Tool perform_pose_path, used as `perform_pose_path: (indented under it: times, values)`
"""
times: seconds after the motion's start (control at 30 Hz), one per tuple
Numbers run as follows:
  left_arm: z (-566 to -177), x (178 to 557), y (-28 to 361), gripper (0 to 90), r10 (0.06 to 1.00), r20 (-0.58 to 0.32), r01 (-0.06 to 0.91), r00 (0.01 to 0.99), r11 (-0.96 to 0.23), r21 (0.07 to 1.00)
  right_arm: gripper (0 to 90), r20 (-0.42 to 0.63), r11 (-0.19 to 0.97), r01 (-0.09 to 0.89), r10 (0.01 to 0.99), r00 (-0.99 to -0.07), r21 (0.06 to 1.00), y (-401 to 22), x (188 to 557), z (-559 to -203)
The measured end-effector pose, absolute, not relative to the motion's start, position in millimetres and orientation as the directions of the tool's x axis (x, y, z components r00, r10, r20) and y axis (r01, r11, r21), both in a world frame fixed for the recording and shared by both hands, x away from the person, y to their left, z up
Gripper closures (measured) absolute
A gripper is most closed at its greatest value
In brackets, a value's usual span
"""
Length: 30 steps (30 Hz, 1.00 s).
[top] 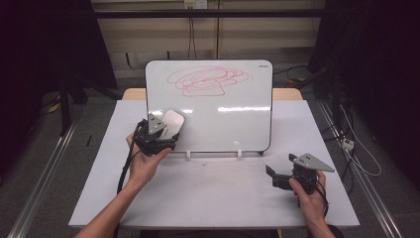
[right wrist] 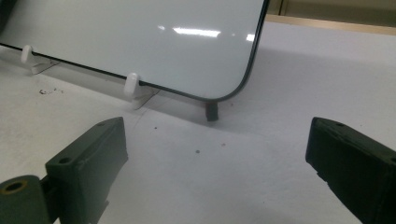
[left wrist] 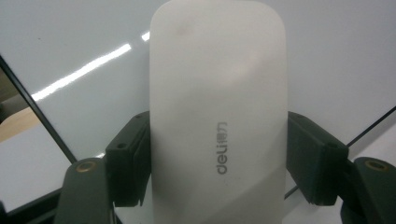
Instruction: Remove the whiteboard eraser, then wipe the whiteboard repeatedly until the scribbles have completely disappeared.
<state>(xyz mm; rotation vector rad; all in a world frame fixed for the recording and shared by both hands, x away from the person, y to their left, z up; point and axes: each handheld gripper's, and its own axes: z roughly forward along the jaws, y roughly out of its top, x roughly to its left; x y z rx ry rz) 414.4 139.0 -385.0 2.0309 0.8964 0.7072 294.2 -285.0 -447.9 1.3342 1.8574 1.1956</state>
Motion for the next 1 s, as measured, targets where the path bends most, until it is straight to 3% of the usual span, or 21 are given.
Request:
perform_pose_path:
  times: [1.0]
  values:
    - [-357, 409, 157, 30.9, 0.802, 0.124, 0.292, 0.585, -0.350, 0.890, 5.2, 0.055, 0.120, 0.435, 0.928, -0.367, 0.892, -284, 293, -448]
